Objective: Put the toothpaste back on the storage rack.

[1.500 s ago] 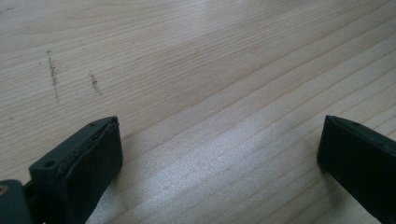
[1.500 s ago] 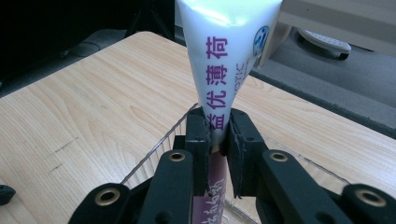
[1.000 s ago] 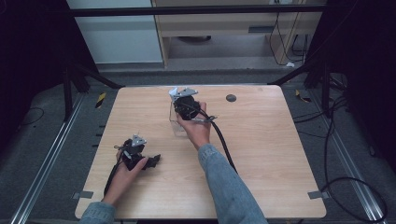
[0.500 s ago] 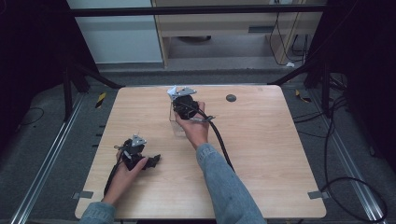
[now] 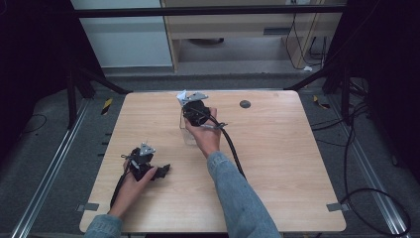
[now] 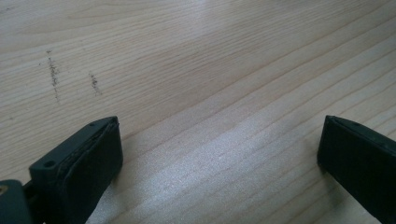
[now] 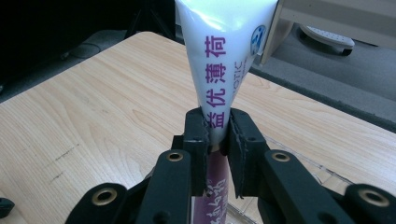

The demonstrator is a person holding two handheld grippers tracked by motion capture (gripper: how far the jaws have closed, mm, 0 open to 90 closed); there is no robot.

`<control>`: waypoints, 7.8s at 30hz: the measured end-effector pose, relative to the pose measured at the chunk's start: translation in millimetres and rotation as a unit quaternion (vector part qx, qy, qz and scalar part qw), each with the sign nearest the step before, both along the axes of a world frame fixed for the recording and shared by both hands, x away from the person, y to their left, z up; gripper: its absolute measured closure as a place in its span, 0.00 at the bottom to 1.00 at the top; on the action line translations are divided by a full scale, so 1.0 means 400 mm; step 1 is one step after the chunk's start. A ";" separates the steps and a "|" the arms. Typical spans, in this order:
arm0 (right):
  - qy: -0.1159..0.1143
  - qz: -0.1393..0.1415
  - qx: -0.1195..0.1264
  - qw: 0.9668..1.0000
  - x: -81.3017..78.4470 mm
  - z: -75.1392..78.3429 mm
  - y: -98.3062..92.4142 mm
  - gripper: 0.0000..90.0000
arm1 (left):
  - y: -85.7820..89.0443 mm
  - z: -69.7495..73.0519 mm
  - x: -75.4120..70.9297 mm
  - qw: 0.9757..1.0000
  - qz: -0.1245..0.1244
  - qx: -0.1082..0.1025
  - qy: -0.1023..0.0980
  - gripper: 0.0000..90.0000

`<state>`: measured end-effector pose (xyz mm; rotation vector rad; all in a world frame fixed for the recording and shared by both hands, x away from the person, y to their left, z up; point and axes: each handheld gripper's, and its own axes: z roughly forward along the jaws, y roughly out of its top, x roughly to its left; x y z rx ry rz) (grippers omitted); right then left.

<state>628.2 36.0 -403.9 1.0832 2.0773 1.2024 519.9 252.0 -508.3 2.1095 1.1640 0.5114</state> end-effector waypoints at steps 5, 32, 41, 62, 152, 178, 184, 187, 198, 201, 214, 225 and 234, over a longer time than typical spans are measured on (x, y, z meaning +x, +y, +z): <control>0.002 0.001 0.001 1.000 0.003 0.000 0.002 0.87 | 0.000 0.000 0.000 1.000 0.000 0.000 0.000 0.00; 0.007 0.005 0.007 1.000 0.007 0.002 0.004 0.86 | 0.000 0.000 0.000 1.000 0.000 0.000 0.000 0.00; 0.007 0.006 0.010 1.000 0.006 0.005 0.002 0.85 | 0.000 0.000 0.000 1.000 0.000 0.000 0.000 0.00; 0.008 0.012 0.010 1.000 -0.001 0.013 -0.004 0.85 | 0.000 0.000 0.000 1.000 0.000 0.000 0.000 0.00; 0.041 -0.002 -0.001 0.999 -0.078 0.055 -0.213 0.14 | 0.000 0.000 0.000 1.000 0.000 0.000 0.000 0.00; 0.040 -0.033 -0.055 0.997 -0.143 0.010 -0.373 0.13 | 0.000 0.000 0.000 1.000 0.001 0.000 0.000 0.00; 0.040 -0.032 -0.057 0.997 -0.156 -0.002 -0.405 0.13 | 0.000 0.000 0.000 1.000 0.000 0.000 0.000 0.00; 0.037 -0.031 -0.059 0.997 -0.168 -0.011 -0.428 0.13 | 0.000 0.000 0.000 1.000 0.000 0.000 -0.001 0.00; 0.038 -0.041 -0.060 0.997 -0.201 -0.038 -0.498 0.12 | 0.000 0.000 0.000 1.000 0.000 0.000 -0.001 0.00; 0.043 -0.047 -0.058 0.996 -0.214 -0.051 -0.523 0.12 | 0.000 0.000 0.000 1.000 0.000 0.000 -0.001 0.00; 0.062 -0.064 -0.059 0.994 -0.248 -0.100 -0.586 0.12 | 0.000 0.000 0.000 1.000 0.000 0.000 -0.001 0.00; 0.073 -0.077 -0.057 0.993 -0.266 -0.137 -0.629 0.12 | 0.000 0.000 0.000 1.000 0.000 0.000 -0.001 0.00; 0.085 -0.085 -0.056 0.991 -0.278 -0.174 -0.655 0.13 | 0.000 0.000 0.000 1.000 0.000 0.000 -0.001 0.00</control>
